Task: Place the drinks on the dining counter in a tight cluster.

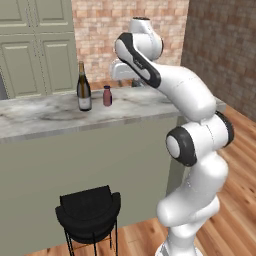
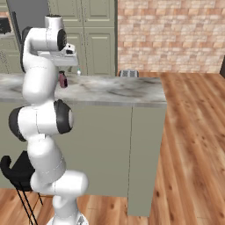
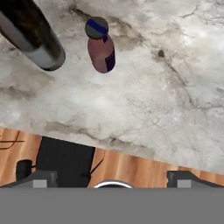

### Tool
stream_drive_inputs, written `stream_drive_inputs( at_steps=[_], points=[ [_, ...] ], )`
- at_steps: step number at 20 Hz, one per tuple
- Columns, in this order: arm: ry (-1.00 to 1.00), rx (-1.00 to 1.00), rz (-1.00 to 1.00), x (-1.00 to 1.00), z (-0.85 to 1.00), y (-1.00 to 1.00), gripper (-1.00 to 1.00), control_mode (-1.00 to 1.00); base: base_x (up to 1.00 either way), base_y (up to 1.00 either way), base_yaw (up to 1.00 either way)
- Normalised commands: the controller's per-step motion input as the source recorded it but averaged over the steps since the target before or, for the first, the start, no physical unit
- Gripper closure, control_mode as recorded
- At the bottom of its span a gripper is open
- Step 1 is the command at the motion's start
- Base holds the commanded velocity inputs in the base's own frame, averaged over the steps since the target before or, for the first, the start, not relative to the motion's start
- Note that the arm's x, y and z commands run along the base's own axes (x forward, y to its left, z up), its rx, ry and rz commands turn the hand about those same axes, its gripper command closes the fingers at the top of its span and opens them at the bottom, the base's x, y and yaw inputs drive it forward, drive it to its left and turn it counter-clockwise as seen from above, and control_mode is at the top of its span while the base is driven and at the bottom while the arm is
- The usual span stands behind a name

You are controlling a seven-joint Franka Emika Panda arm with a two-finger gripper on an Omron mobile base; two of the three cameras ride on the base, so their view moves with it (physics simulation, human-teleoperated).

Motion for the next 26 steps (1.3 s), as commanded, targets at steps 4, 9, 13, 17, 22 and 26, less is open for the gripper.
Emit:
stream_drive_inputs(
  at_steps=[4, 9, 13, 17, 22, 26],
  points=[
    [-0.34, 0.05, -0.05, -1.00, -0.89, -0.31, -1.00, -1.00, 0.00, 0.00, 0.00],
    [-0.32, 0.07, -0.05, -1.00, -0.56, -0.32, -1.00, -1.00, 0.00, 0.00, 0.00],
    [-0.11, 0.06, -0.01, -0.97, 0.25, -0.47, -1.00, -1.00, 0.00, 0.00, 0.00],
    [0.00, 0.02, 0.00, -0.63, 0.50, -0.61, -1.00, -1.00, 0.00, 0.00, 0.00],
    [0.01, 0.00, 0.00, -0.54, 0.06, -0.41, -1.00, -1.00, 0.00, 0.00, 0.00],
    [0.19, -0.06, -0.04, -0.40, 0.04, -0.31, -1.00, -1.00, 0.00, 0.00, 0.00]
  ],
)
